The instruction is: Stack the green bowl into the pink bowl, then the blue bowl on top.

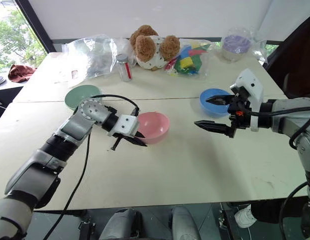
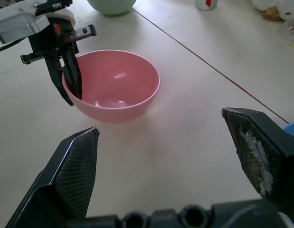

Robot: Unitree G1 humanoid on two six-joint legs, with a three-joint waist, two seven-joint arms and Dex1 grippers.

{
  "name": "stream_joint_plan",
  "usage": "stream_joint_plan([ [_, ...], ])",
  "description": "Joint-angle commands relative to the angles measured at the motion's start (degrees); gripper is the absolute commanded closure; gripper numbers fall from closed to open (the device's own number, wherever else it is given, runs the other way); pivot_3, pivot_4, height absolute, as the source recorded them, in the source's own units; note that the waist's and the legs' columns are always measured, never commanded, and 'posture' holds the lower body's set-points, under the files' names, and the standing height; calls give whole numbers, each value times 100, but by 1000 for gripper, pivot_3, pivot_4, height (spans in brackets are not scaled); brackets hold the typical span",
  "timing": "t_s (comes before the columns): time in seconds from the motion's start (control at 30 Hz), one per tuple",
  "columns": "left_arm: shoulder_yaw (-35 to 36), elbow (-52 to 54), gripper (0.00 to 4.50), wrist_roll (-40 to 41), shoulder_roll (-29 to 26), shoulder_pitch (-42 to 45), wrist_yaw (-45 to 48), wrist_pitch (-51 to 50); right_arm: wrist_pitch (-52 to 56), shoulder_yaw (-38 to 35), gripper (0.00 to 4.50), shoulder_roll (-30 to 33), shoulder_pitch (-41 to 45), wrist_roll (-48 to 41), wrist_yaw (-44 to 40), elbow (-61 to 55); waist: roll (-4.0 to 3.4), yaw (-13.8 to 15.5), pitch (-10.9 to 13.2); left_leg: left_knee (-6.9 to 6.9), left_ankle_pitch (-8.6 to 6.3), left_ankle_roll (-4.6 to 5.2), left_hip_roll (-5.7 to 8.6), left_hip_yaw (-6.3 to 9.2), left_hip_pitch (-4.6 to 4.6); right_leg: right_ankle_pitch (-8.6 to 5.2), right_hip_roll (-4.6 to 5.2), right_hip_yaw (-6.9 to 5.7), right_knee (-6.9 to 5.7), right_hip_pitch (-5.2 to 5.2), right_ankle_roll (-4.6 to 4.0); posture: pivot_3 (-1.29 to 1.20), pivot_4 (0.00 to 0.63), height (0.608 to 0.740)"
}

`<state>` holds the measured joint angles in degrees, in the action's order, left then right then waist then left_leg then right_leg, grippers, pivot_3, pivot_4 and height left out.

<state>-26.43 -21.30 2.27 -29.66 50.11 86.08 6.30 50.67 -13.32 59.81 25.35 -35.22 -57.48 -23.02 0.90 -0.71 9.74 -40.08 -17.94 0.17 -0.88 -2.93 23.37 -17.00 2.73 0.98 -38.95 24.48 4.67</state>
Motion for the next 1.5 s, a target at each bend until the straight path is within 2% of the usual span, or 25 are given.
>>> stream_joint_plan([
  [0.03, -79, -204, 3687, -327, 54, 232, -63, 443, 51, -311, 0, 103, -11, -154, 134, -244, 0, 5, 0, 0, 0, 0, 0, -1, 0, 0, 1, 0, 0, 0, 0, 0, 150, 740],
  [0.07, -86, -193, 3377, -359, 55, 229, -34, 485, 67, -328, 0, 97, -28, -179, 156, -268, 0, 6, 0, -1, 0, 0, 1, -1, 0, 0, 1, 0, 0, 0, 0, 0, 150, 740],
  [0.27, 141, 468, 253, -89, -68, 165, 76, 177, 20, -201, 0, 76, 39, -215, 214, -199, 0, 9, 0, -1, 0, 0, 1, 2, 1, 0, 3, 0, 0, 0, 0, 0, 150, 740],
  [0.3, 213, 594, 114, -19, -91, 159, 59, 73, 4, -170, 0, 67, 66, -219, 209, -177, 0, 8, 0, -1, 0, 0, 1, 2, 1, 0, 3, 0, 0, 0, 0, 0, 150, 740],
  [0.47, 977, 1328, 114, 641, -372, 303, -157, -1071, -103, 103, 0, -9, 291, -196, 124, 15, 0, -13, 0, -2, 0, 0, -2, 2, 0, 0, 5, 1, -2, 0, 0, 0, 150, 740],
  [0.6, 1624, 1562, 114, 934, -874, 376, -409, -1807, -128, 261, 0, -114, 443, -317, 54, 77, 0, -17, 0, -2, 0, 0, -3, 6, 0, 0, 3, 0, -2, 0, 0, 0, 150, 740],
  [0.7, 2103, 1029, 114, 618, -1617, 372, -824, -1703, 26, 293, 0, -406, 714, -731, 32, 60, -1, -46, 0, -1, 0, 0, -6, 6, -3, 0, 2, 1, -3, 0, 0, 0, 150, 740],
  [0.87, 2130, -384, 114, -242, -2271, 241, -1737, -917, 24, 545, 0, -726, 1062, -916, -22, 172, 0, 28, 0, -5, 1, -1, 2, 11, 2, 0, 3, -5, -1, -4, 0, 0, 150, 740],
  [1.07, 1856, -2236, 114, -936, -2380, 198, -2272, -24, -145, 724, 0, -712, 1160, -770, -107, 303, 2, 14, -1, -4, 0, -1, 4, 9, 3, 0, 6, -9, -1, -1, 1, 0, 150, 740],
  [1.33, 1813, -3683, 114, -1082, -1862, 608, -2532, 511, -161, 660, 0, -672, 1128, -792, -79, 298, 7, 21, 0, -4, 0, -1, 3, 8, 6, 1, 17, -14, -1, 1, 2, 0, 150, 740],
  [1.43, 1773, -4095, 916, -1211, -1742, 779, -2639, 655, -147, 633, 0, -644, 1093, -790, -44, 263, 7, 9, 0, -4, 0, -1, 3, 8, 7, 1, 16, -14, -2, 1, 2, 0, 150, 740],
  [1.5, 1739, -4288, 2018, -1291, -1694, 865, -2626, 754, -132, 602, 0, -620, 1062, -799, -24, 233, 7, -9, 0, -2, 0, -1, 2, 7, 6, 1, 15, -15, -2, 3, 2, 0, 150, 740],
])
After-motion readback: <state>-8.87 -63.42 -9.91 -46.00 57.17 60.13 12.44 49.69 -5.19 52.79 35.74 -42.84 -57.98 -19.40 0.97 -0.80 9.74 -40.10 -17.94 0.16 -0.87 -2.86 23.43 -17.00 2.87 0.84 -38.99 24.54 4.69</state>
